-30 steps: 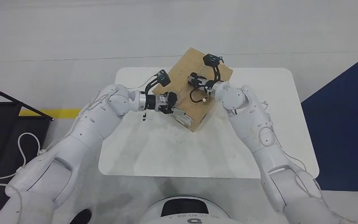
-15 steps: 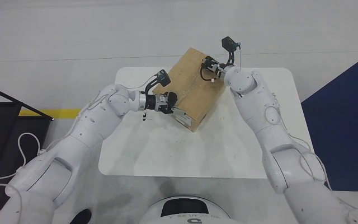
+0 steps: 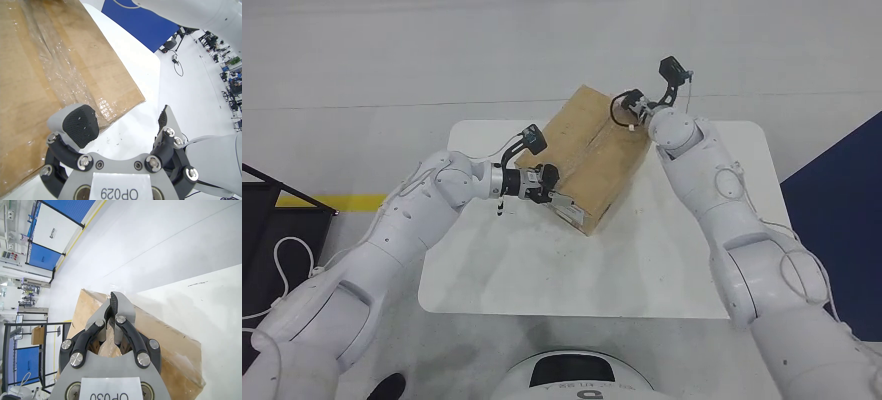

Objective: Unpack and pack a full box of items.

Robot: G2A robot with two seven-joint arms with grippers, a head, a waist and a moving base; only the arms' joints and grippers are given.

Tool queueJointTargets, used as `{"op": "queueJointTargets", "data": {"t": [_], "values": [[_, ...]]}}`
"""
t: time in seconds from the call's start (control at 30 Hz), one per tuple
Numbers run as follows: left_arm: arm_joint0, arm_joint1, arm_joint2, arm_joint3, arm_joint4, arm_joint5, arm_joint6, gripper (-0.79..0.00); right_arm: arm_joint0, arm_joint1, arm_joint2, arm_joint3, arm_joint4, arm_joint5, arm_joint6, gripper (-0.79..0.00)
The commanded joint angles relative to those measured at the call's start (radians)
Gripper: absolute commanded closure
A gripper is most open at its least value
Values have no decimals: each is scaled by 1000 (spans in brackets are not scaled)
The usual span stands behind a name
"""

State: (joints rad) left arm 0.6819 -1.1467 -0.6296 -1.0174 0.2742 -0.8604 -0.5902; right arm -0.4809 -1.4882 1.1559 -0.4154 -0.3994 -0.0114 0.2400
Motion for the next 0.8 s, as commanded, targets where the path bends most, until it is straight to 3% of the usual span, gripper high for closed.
{"op": "queueJointTargets", "data": {"t": [0.0, 0.1, 0.23, 0.43, 0.63, 0.77], "values": [[0, 0, 0, 0, 0, 0, 0, -785, 6, -1, 11, 11, 14, 12, -59, 0], [0, 0, 0, 0, 0, 0, 0, -785, 1, -1, 36, 13, 54, -20, -133, 0], [17, 8, -31, -30, 16, -9, 59, -785, -40, 4, 89, -23, 148, -179, -242, 0], [119, 76, -213, -116, 84, -119, 211, -785, -152, 20, 154, -117, 202, -408, -428, 0], [286, 149, -434, -174, 103, -152, 309, -785, -254, 36, 215, -216, 220, -459, -562, 0], [372, 176, -522, -150, 31, -152, 323, -785, -316, 48, 256, -262, 231, -436, -593, 0]]}}
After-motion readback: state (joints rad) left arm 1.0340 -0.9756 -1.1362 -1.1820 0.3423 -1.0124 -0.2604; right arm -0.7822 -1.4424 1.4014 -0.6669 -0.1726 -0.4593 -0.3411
